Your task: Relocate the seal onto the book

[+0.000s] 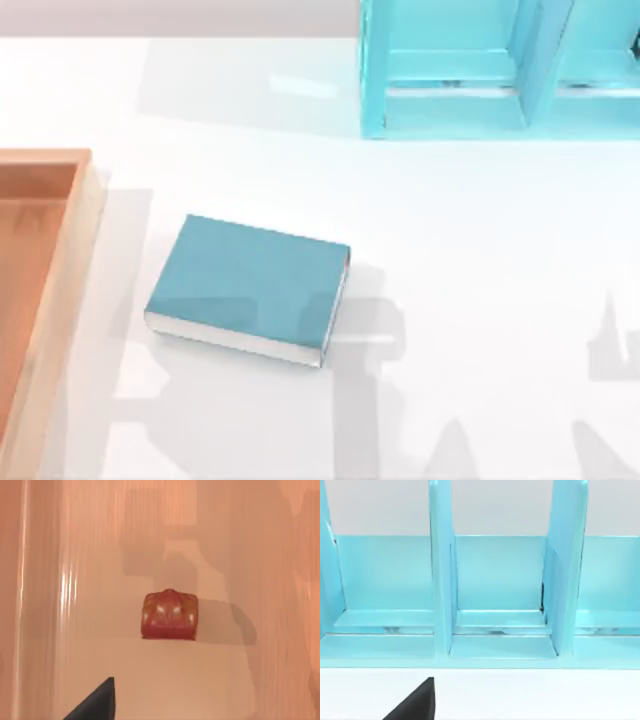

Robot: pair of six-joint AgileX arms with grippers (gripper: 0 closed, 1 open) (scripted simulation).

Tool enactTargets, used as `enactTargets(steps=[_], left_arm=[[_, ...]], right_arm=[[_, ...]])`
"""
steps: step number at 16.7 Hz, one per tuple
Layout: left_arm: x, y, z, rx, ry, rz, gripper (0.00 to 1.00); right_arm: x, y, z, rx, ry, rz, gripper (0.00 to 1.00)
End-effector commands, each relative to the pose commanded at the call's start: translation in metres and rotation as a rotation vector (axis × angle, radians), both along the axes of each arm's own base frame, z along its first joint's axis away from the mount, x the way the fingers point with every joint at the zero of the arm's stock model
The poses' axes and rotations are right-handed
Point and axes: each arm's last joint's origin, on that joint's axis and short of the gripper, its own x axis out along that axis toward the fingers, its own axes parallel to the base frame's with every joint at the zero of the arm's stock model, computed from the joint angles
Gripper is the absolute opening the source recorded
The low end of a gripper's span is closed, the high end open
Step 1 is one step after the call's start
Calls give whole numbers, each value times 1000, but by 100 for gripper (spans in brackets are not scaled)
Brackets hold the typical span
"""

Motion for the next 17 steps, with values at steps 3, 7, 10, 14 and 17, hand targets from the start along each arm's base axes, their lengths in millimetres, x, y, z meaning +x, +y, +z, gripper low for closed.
enactTargets(steps=[3,7,10,14,17], left_arm=[[45,20,-12,-31,212,-4,100],[80,40,-31,-67,392,-11,100],[88,45,-37,-79,438,-14,100],[88,44,-37,-77,436,-18,100],[89,45,-47,-79,439,-13,100]], right_arm=[[0,0,0,0,0,0,100],[0,0,0,0,0,0,100],[0,0,0,0,0,0,100],[0,0,0,0,0,0,100],[0,0,0,0,0,0,100]])
